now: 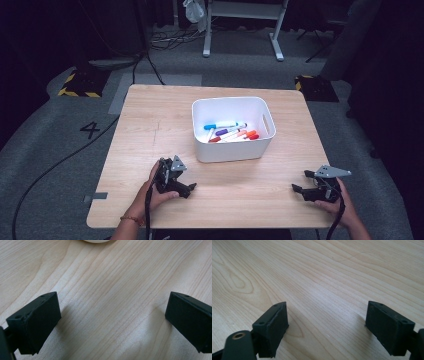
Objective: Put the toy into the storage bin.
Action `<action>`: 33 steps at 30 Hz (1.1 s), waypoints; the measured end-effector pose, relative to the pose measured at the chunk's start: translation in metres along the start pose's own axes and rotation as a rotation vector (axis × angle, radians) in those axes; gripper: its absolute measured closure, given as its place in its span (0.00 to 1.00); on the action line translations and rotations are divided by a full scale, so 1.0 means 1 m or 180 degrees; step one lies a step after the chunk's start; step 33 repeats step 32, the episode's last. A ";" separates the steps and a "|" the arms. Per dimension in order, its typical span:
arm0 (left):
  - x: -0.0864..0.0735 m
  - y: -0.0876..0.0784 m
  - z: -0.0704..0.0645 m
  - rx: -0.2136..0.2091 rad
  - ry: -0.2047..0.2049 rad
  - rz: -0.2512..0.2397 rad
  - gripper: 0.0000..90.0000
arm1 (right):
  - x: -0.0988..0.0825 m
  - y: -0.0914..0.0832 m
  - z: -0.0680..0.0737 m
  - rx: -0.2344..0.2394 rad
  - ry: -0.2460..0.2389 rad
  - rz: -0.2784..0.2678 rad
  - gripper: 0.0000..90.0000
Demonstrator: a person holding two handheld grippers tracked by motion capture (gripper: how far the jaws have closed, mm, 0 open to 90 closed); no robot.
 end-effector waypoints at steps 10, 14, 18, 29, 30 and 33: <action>0.000 0.000 0.000 -0.0023 0.0003 0.0004 0.00 | 0.000 0.000 0.000 0.0001 0.0002 0.0000 0.21; 0.000 0.000 0.000 -0.0022 -0.0002 0.0008 0.00 | 0.000 0.000 0.000 0.0011 -0.0002 0.0002 0.20; 0.000 0.000 0.000 -0.0021 0.0003 0.0003 0.00 | 0.000 0.000 0.000 0.0011 -0.0002 0.0002 0.20; 0.000 0.000 0.000 -0.0016 0.0016 0.0008 0.00 | 0.000 0.000 0.000 0.0012 -0.0002 0.0002 0.20; 0.000 0.000 0.000 -0.0015 0.0016 0.0008 0.00 | 0.000 0.000 0.000 0.0012 -0.0002 0.0002 0.20; 0.000 0.000 0.000 -0.0015 0.0019 0.0009 0.00 | 0.000 0.000 0.000 0.0013 -0.0004 0.0002 0.20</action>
Point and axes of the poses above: each handheld gripper's, and its own axes: y roughly forward along the jaws, x roughly out of its top, z roughly to its left, the point moved 9 cm from there along y, roughly forward along the jaws, and after that the axes turned 3 degrees about -y, right-handed, at the moved point
